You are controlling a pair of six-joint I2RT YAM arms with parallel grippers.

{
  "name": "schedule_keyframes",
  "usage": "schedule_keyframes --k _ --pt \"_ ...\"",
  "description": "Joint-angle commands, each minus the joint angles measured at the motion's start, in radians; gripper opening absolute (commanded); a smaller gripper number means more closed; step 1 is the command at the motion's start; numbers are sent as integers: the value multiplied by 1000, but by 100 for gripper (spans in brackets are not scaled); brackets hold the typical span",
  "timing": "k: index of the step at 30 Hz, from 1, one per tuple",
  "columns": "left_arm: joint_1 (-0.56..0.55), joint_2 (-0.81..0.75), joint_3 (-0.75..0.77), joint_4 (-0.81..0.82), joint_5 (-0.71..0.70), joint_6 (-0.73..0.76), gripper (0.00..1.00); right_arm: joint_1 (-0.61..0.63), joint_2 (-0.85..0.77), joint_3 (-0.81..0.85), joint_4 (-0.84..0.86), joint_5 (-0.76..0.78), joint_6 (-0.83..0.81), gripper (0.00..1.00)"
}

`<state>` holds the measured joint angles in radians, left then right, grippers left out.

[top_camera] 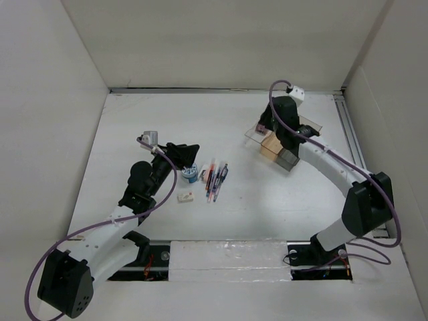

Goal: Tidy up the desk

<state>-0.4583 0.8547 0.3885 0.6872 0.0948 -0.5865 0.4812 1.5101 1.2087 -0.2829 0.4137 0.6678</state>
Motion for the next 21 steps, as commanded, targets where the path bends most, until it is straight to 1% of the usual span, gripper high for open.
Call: schedule_keyframes --k 1,2,3,4,5,6,7,9,10,12,13,14,15,16,18,20,21 --pt "-3 -13 0 87 28 -7 61 -58 89 100 421 84 -297 23" --pt "-3 -10 -3 92 26 -7 61 -73 116 100 465 98 -348 22" --pt "-3 -6 -4 89 20 -6 61 -90 143 135 497 114 -437 22" --pt "-3 -3 -7 89 17 -6 61 -111 175 156 536 117 -482 22" --pt "-14 -2 -5 83 11 -6 61 -134 208 181 539 109 -516 22" --pt "-26 -9 -4 77 -10 4 62 -176 270 243 534 117 -558 22" --pt "-42 -20 1 63 -24 19 62 -194 298 274 500 125 -577 22" --pt "-52 -45 3 51 -56 33 62 -222 338 310 482 137 -620 22" --pt "-52 -52 9 25 -63 33 62 -236 343 307 507 135 -620 22" --pt "-52 -78 6 21 -72 36 62 -236 360 296 545 175 -736 23" --pt "-52 -83 -3 35 -70 36 62 -246 367 285 582 192 -763 23" --pt "-52 -82 -5 40 -67 36 62 -247 375 275 617 244 -787 23" --pt "-52 -80 -4 43 -67 36 62 -256 387 261 667 276 -865 23" --pt "-52 -77 1 34 -67 34 62 -256 416 250 750 307 -901 23" --pt "-52 -74 4 32 -56 36 62 -265 447 239 789 361 -986 23" --pt "-52 -65 3 40 -56 36 62 -265 473 201 899 405 -1049 23" --pt "-52 -62 3 40 -59 36 62 -265 475 183 936 402 -1095 23"
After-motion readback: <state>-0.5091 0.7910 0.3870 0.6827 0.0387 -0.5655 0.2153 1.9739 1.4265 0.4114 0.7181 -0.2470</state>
